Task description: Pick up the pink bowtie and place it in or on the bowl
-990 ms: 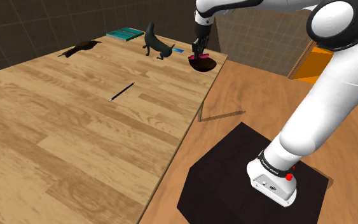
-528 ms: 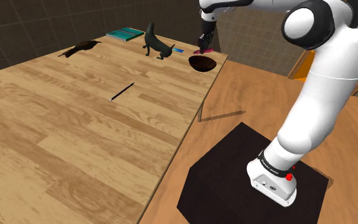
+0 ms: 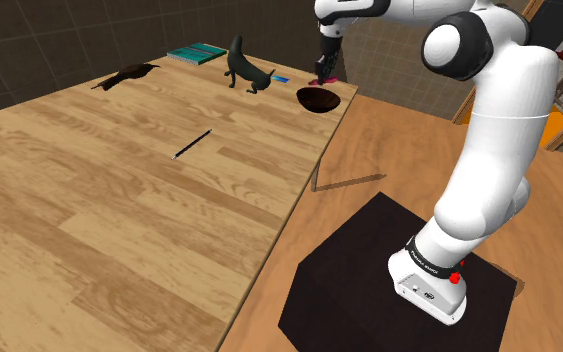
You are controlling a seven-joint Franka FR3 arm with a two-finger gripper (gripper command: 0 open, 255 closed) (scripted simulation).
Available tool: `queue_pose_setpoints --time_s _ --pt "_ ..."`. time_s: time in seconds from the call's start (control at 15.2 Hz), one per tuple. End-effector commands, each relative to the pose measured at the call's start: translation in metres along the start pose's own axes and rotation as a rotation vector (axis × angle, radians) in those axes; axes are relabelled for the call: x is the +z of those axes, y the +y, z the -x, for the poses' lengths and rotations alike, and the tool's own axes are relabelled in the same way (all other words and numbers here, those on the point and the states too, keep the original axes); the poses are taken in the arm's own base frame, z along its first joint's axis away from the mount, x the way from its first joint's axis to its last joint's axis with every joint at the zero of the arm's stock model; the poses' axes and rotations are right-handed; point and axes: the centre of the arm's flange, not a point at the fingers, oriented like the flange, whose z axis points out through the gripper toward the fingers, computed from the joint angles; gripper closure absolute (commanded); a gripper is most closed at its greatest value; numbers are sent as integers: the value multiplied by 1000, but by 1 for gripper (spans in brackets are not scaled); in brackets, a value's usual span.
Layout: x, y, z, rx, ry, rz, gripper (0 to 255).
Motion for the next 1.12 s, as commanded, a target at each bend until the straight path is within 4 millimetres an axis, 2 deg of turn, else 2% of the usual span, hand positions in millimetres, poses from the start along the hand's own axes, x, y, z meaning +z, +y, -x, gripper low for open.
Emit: queue_pose_setpoints --time_s 0.0,0.53,1.06 --pt "11 0 0 0 0 0 255" --pt "55 -3 -1 0 0 0 255" --pt "55 -3 -1 0 0 0 255"
